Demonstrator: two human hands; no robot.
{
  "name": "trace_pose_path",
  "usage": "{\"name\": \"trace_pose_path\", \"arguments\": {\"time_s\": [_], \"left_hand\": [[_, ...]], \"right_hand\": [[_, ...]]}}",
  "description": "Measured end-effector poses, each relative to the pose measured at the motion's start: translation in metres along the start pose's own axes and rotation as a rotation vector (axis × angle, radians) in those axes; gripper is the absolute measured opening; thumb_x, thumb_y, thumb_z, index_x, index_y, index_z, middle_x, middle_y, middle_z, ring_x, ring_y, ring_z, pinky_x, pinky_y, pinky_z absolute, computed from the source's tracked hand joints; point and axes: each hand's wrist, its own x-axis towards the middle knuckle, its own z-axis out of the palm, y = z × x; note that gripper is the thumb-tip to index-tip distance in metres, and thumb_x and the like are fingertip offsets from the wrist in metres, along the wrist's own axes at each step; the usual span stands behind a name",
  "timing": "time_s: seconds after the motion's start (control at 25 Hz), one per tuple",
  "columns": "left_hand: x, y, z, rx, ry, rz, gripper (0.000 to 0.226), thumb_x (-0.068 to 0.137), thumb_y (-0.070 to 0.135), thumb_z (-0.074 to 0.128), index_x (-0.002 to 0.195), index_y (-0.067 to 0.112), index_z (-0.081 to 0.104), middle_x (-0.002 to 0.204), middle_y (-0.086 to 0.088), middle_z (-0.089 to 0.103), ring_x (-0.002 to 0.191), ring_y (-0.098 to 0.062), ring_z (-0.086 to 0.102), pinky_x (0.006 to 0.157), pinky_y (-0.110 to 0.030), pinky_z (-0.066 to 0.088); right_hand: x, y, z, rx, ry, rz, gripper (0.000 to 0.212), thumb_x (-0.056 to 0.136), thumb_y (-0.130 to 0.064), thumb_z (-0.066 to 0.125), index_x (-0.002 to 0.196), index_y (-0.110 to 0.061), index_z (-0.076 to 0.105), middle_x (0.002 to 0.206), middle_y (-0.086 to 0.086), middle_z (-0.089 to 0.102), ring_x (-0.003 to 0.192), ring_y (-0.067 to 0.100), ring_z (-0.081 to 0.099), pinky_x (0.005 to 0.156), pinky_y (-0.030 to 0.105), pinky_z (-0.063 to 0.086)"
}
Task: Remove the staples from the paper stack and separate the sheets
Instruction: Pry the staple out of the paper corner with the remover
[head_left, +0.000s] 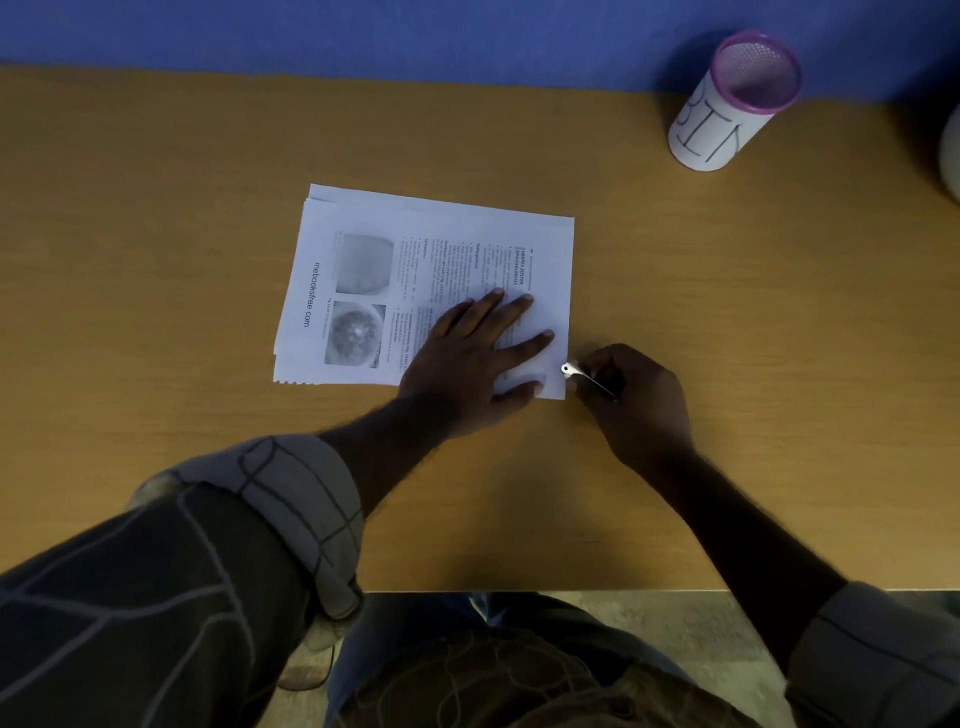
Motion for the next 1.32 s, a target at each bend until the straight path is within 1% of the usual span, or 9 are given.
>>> {"name": "trace_pose_path", "arguments": {"time_s": [0.16,0.28,0.48,0.68,0.84,1.0,1.08,1.2,1.32], "left_hand": [[0.000,0.000,0.001,0.007,-0.008,-0.001,0.059,0.099,0.060,0.037,0.153,0.038,0.034,0.167,-0.001,0.024,0.154,-0.027,0.018,0.123,-0.048,0.017],[0.000,0.000,0.001,-0.002,-0.005,0.000,0.060,0.097,0.062,0.037,0.153,0.038,0.036,0.166,-0.002,0.025,0.154,-0.027,0.019,0.123,-0.049,0.019],[0.001,0.001,0.000,-0.014,0.001,-0.018,0.062,0.096,0.066,0.041,0.151,0.038,0.039,0.166,-0.001,0.026,0.154,-0.027,0.019,0.123,-0.049,0.018],[0.001,0.001,0.002,-0.005,0.015,-0.011,0.061,0.096,0.063,0.039,0.151,0.038,0.040,0.166,-0.002,0.027,0.154,-0.027,0.020,0.123,-0.048,0.018],[0.001,0.001,0.003,0.003,0.000,-0.019,0.062,0.096,0.064,0.039,0.152,0.039,0.037,0.166,-0.001,0.026,0.154,-0.027,0.020,0.123,-0.049,0.019],[0.001,0.001,0.002,-0.018,0.013,-0.016,0.061,0.096,0.062,0.042,0.151,0.038,0.039,0.165,-0.002,0.029,0.153,-0.027,0.022,0.123,-0.050,0.022],[0.001,0.001,0.002,-0.022,0.012,-0.014,0.061,0.096,0.061,0.042,0.151,0.037,0.040,0.165,-0.002,0.029,0.153,-0.028,0.022,0.122,-0.051,0.024],[0.001,0.002,0.003,-0.012,0.009,-0.014,0.061,0.097,0.062,0.041,0.152,0.037,0.039,0.165,-0.002,0.028,0.154,-0.028,0.021,0.123,-0.050,0.023],[0.000,0.001,0.003,0.002,0.009,-0.007,0.061,0.097,0.061,0.040,0.152,0.036,0.039,0.166,-0.003,0.027,0.154,-0.029,0.021,0.123,-0.050,0.021]], "right_hand": [[-0.004,0.000,0.002,-0.163,0.043,-0.235,0.021,0.087,-0.019,0.070,0.108,-0.016,0.069,0.100,0.003,0.071,0.087,0.017,0.063,0.072,0.036,0.055],[-0.006,-0.002,0.008,-0.218,0.097,-0.326,0.019,0.086,-0.017,0.070,0.104,-0.012,0.071,0.094,0.007,0.073,0.082,0.022,0.066,0.066,0.038,0.056],[-0.008,-0.006,0.015,-0.248,0.122,-0.384,0.029,0.092,-0.031,0.056,0.104,-0.010,0.071,0.085,0.007,0.072,0.073,0.022,0.064,0.058,0.034,0.054],[-0.001,-0.006,0.014,-0.202,0.064,-0.278,0.018,0.095,-0.028,0.060,0.106,-0.018,0.070,0.088,0.000,0.070,0.073,0.014,0.061,0.059,0.025,0.047],[0.008,-0.008,0.013,-0.097,-0.087,-0.084,0.010,0.097,-0.035,0.053,0.099,-0.026,0.051,0.084,-0.009,0.060,0.071,0.010,0.058,0.055,0.026,0.044],[0.012,-0.009,0.012,-0.064,-0.154,-0.056,0.014,0.096,-0.037,0.055,0.101,-0.025,0.050,0.084,-0.007,0.061,0.071,0.010,0.060,0.060,0.029,0.052],[0.010,-0.006,0.008,-0.086,-0.111,-0.114,0.014,0.095,-0.037,0.057,0.098,-0.023,0.056,0.083,-0.007,0.063,0.070,0.011,0.060,0.059,0.028,0.049],[0.008,0.000,0.004,-0.253,-0.014,-0.348,0.012,0.091,-0.029,0.064,0.095,-0.018,0.065,0.083,-0.002,0.066,0.071,0.017,0.060,0.062,0.026,0.039],[0.008,0.002,0.009,-0.415,0.042,-0.455,0.009,0.088,-0.020,0.066,0.093,-0.014,0.068,0.082,0.004,0.067,0.074,0.024,0.062,0.067,0.030,0.039]]}}
